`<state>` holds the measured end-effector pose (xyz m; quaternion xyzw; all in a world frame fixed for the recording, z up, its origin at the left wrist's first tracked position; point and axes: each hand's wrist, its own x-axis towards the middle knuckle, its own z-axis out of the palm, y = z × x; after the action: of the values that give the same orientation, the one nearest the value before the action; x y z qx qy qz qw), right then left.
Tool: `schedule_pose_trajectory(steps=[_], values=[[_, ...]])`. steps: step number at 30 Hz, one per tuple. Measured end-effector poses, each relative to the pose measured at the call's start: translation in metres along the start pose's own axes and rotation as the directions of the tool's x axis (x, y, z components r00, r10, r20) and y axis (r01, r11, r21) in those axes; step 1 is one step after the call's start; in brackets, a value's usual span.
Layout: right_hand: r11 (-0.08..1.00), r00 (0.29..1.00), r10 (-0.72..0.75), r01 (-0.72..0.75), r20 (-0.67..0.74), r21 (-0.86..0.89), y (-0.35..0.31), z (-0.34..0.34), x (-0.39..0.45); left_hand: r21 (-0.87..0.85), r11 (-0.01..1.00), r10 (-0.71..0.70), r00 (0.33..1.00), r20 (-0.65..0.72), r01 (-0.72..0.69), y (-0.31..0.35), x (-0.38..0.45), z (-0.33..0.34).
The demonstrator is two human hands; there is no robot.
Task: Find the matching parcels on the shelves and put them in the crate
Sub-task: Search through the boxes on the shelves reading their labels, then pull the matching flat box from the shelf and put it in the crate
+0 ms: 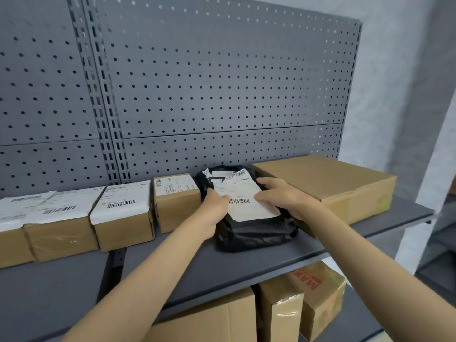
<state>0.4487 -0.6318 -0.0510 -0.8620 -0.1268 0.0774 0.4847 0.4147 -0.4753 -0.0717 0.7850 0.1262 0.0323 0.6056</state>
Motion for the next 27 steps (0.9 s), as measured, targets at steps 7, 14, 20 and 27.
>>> schedule_pose_trajectory(steps=[7,14,20,27], values=[[0.95,0.991,-0.131,0.116,-0.036,-0.291,-0.001,0.016,0.003,0.101,0.995,-0.013,1.0,0.017,0.011,-0.002,-0.008,-0.005],[0.855,0.823,-0.432,0.244,-0.369,-0.457,-0.005,-0.015,-0.021,0.417,0.806,0.42,0.902,0.097,-0.42,0.031,-0.029,0.026],[0.873,0.812,-0.363,0.127,-0.456,-0.47,0.022,-0.074,-0.027,0.071,0.922,0.36,0.911,0.202,-0.38,0.045,-0.03,0.075],[0.913,0.824,-0.299,0.1,-0.482,-0.396,0.063,-0.136,-0.007,0.094,0.953,0.291,0.957,0.0,-0.289,0.055,-0.021,0.128]])
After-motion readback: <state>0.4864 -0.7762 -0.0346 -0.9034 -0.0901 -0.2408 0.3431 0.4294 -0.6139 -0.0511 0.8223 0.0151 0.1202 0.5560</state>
